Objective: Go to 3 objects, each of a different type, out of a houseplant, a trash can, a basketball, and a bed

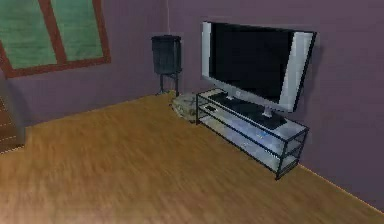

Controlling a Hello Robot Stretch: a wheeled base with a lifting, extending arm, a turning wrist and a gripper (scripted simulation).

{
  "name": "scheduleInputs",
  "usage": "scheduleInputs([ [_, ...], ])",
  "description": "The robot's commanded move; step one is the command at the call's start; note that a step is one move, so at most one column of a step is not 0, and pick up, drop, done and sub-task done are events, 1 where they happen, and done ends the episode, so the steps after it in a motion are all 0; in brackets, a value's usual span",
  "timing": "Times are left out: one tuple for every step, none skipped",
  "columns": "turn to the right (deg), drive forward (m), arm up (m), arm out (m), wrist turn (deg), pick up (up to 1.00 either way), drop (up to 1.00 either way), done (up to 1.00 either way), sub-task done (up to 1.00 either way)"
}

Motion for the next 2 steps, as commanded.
scheduleInputs([
  [-36.0,0.00,0.00,0.00,0.0,0.00,0.00,0.00,0.00],
  [0.0,1.00,0.00,0.00,0.0,0.00,0.00,0.00,0.00],
])
